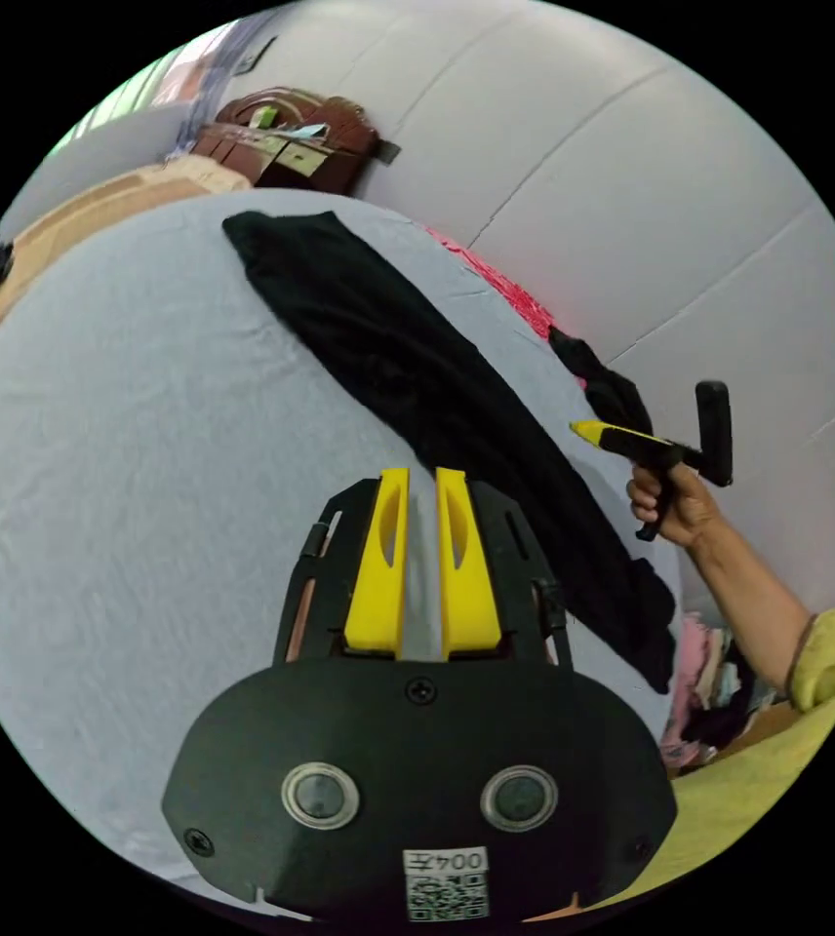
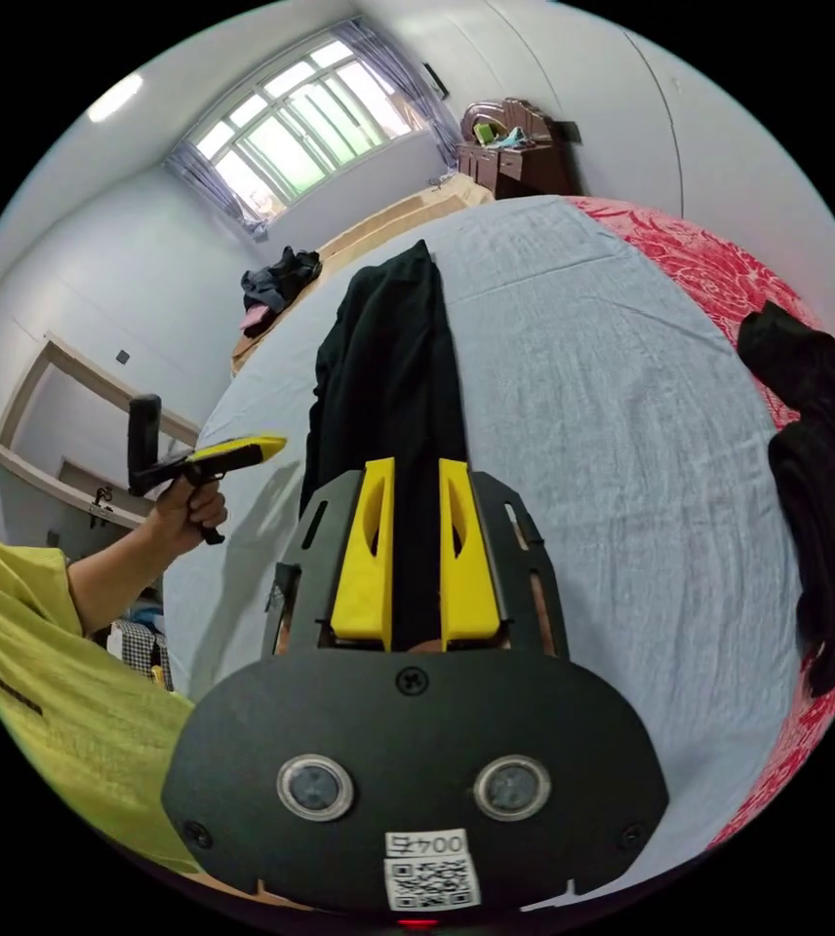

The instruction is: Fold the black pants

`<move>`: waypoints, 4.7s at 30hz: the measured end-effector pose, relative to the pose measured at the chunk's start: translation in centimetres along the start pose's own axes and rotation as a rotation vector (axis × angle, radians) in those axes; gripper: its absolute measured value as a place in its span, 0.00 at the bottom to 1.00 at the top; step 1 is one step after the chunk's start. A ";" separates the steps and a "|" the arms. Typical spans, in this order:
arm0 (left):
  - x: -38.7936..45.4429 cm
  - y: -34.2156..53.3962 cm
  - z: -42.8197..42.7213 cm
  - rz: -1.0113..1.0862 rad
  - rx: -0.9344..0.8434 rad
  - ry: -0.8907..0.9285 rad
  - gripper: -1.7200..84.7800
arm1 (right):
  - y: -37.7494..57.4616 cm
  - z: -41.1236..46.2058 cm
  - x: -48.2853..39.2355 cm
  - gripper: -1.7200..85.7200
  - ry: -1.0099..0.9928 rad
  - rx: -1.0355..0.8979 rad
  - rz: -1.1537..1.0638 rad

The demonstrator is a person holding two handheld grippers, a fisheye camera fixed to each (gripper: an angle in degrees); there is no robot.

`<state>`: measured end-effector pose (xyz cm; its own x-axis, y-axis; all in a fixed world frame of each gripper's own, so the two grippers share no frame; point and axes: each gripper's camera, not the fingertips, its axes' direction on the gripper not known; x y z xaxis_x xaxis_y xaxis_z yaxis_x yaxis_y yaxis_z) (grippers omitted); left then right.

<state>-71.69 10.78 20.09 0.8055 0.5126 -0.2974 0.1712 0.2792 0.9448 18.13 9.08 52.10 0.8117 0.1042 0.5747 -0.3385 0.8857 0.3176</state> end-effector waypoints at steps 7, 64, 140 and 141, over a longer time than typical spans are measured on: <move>3.9 -0.1 3.4 0.154 -0.019 -0.161 0.12 | -2.6 2.6 -1.6 0.11 0.019 -0.071 -0.029; -0.8 39.4 -12.8 -0.365 -0.207 0.259 0.03 | 44.2 -28.6 -12.6 0.12 0.149 -0.046 0.284; 10.6 43.2 -7.6 -0.148 -0.237 0.103 0.04 | 78.3 -37.1 -24.4 0.13 0.222 -0.046 0.407; 10.9 41.7 -7.5 -0.089 -0.224 0.023 0.04 | 78.2 -36.5 -24.6 0.13 0.221 -0.059 0.406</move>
<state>-60.10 34.10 55.20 0.7795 0.4955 -0.3833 0.1084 0.4959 0.8616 -10.97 92.30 35.32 0.7032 0.5357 0.4675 -0.6272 0.7770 0.0530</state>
